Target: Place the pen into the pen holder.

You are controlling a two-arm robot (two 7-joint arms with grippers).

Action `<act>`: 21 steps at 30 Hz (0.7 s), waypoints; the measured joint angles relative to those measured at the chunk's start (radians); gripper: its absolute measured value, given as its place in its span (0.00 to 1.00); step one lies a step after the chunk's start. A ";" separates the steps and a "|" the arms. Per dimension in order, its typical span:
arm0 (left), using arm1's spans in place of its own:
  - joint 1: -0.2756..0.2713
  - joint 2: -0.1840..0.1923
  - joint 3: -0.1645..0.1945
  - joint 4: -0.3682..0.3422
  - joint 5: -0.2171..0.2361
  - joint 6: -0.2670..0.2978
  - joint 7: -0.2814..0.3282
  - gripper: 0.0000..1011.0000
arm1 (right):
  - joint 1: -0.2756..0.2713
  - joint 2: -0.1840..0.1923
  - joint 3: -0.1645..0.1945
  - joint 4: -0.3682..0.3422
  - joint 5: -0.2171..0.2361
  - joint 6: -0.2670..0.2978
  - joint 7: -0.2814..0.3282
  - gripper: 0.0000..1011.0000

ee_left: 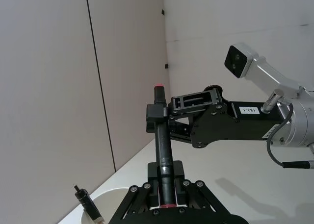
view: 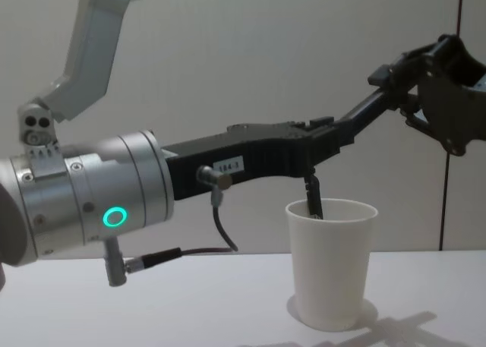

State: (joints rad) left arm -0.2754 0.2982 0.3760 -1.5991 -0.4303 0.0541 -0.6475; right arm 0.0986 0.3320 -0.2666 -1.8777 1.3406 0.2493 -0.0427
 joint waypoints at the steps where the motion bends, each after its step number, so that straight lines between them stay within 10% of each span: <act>1: 0.000 0.000 0.000 0.000 -0.001 -0.001 0.000 0.19 | 0.000 0.000 0.000 0.000 -0.001 0.000 -0.002 0.19; 21: 0.000 0.000 0.000 0.000 -0.001 -0.001 0.000 0.78 | 0.000 0.000 0.000 0.001 -0.001 0.000 -0.003 0.19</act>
State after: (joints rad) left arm -0.2754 0.2981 0.3761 -1.5994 -0.4309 0.0533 -0.6475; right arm 0.0986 0.3319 -0.2665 -1.8772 1.3393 0.2494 -0.0456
